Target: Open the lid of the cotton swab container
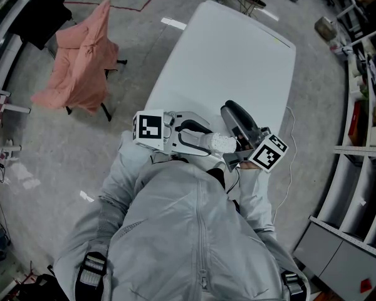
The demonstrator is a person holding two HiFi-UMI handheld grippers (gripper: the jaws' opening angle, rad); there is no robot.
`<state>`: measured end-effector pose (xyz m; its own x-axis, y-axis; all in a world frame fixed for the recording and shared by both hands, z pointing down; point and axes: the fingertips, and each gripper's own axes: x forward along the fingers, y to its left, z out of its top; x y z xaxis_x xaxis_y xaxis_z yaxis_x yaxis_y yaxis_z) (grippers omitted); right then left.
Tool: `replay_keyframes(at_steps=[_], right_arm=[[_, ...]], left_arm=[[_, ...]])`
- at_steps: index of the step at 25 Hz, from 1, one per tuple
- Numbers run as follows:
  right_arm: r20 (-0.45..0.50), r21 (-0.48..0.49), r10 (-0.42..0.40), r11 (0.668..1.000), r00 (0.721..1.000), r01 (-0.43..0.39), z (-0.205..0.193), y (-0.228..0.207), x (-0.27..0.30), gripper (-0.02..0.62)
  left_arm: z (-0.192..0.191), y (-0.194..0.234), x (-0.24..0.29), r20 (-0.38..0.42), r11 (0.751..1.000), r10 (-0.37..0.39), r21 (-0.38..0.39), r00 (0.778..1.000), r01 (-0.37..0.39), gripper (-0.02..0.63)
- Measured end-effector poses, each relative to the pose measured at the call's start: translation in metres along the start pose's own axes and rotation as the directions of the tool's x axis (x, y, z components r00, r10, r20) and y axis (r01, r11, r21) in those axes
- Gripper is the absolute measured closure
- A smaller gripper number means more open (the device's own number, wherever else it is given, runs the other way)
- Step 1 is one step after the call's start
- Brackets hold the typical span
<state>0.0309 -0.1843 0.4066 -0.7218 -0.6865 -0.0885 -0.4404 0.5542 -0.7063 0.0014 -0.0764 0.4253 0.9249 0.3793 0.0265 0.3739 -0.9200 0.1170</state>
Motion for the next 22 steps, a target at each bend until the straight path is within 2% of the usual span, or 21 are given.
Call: replay_keyframes(at_steps=[5, 13, 16, 18, 20, 22], right_arm=[[0.009, -0.042, -0.011, 0.999, 1.000, 0.012, 0.007, 0.001, -0.003, 0.416], [0.104, -0.080, -0.073, 0.993, 0.992, 0.082, 0.032, -0.010, -0.023, 0.416], [0.131, -0.088, -0.070, 0.993, 0.989, 0.082, 0.037, -0.007, -0.027, 0.416], [0.149, -0.129, -0.076, 0.987, 0.986, 0.095, 0.041, -0.002, -0.029, 0.416], [0.141, -0.233, -0.117, 0.961, 0.983, 0.148, 0.043, 0.000, -0.030, 0.416], [0.116, -0.369, -0.177, 0.906, 0.977, 0.208, 0.042, 0.001, -0.030, 0.416]], left_arm=[[0.006, 0.000, 0.001, 0.010, 1.000, -0.005, 0.005, 1.000, 0.005, 0.399], [0.001, 0.000, 0.000, 0.018, 1.000, 0.012, -0.003, 1.000, -0.012, 0.399], [-0.002, 0.005, -0.001, 0.016, 0.999, 0.034, -0.004, 0.999, -0.034, 0.399], [-0.002, 0.012, -0.005, 0.010, 0.998, 0.068, 0.001, 0.998, -0.068, 0.399], [0.000, 0.024, -0.011, 0.009, 0.993, 0.120, 0.004, 0.993, -0.120, 0.399], [0.001, 0.036, -0.018, 0.007, 0.983, 0.183, 0.008, 0.983, -0.183, 0.399]])
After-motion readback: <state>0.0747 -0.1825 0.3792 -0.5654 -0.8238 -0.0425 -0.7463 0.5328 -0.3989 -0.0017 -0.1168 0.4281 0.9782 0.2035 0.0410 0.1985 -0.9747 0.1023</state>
